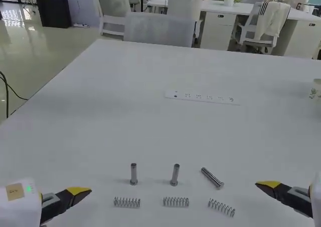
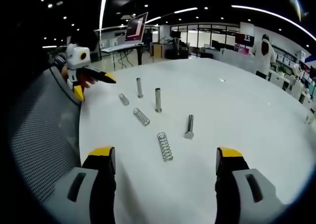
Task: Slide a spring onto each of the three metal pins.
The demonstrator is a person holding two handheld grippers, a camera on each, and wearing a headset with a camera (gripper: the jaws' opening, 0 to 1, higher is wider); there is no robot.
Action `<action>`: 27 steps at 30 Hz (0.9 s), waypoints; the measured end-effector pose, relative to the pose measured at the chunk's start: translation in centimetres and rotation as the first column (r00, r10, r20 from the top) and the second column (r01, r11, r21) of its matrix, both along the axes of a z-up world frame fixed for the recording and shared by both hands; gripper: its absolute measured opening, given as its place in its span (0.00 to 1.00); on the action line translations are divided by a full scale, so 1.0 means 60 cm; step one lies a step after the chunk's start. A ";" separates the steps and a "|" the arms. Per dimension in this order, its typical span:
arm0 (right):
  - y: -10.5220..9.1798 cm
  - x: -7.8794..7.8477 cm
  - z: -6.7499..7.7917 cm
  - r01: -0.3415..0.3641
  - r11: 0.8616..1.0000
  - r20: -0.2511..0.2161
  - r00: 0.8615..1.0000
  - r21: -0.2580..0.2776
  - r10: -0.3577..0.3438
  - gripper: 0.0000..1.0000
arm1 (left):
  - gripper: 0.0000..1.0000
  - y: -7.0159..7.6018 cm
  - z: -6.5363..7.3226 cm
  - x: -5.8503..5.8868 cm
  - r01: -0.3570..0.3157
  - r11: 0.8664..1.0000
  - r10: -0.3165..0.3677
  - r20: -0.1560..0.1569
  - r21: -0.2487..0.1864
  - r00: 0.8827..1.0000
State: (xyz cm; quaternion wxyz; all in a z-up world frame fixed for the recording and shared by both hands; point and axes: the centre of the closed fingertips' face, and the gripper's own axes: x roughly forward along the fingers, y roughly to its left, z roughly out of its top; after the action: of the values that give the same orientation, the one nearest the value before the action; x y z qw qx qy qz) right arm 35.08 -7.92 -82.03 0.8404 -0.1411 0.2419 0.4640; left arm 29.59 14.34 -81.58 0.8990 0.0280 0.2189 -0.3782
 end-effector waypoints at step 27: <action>0.044 0.103 0.019 -0.028 0.993 0.010 1.000 -0.117 0.029 0.65 | 0.79 0.004 0.007 -0.003 -0.005 1.000 0.005 0.002 0.011 1.000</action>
State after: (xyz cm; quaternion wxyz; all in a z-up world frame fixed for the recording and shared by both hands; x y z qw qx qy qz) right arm 41.28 -5.28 -80.91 0.8255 -0.1965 0.2616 0.4600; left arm 29.39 14.55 -81.17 0.9000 0.0325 0.2202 -0.3747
